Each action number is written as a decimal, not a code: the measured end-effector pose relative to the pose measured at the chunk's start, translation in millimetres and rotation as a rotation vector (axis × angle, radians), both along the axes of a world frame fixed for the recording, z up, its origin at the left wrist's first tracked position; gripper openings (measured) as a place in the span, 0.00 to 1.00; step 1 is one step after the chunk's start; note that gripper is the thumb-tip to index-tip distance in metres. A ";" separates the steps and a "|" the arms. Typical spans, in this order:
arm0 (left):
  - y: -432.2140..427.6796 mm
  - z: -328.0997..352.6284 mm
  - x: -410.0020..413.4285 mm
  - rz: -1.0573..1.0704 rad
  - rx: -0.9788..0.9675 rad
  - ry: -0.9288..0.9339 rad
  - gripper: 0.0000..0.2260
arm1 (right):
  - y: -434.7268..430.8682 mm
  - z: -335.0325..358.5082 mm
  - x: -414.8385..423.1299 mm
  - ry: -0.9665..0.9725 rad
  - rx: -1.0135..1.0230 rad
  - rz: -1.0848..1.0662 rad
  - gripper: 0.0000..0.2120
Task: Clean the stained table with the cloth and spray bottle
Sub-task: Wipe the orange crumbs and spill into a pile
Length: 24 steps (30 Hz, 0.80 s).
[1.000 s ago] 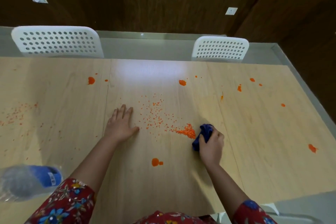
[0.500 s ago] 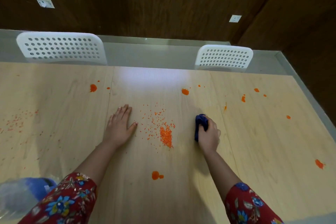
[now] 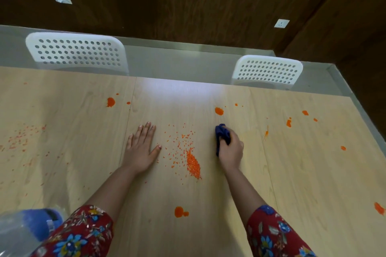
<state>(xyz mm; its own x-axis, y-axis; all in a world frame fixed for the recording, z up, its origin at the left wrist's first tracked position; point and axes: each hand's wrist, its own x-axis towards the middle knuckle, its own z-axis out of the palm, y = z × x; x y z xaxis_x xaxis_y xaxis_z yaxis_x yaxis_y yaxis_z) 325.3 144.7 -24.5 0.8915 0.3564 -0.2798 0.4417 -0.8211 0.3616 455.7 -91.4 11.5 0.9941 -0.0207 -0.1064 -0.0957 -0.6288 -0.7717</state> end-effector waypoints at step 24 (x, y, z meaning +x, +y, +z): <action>4.9 22.6 -25.7 0.139 0.009 -0.021 0.38 | 68.9 -26.7 7.4 -0.110 0.111 0.667 0.21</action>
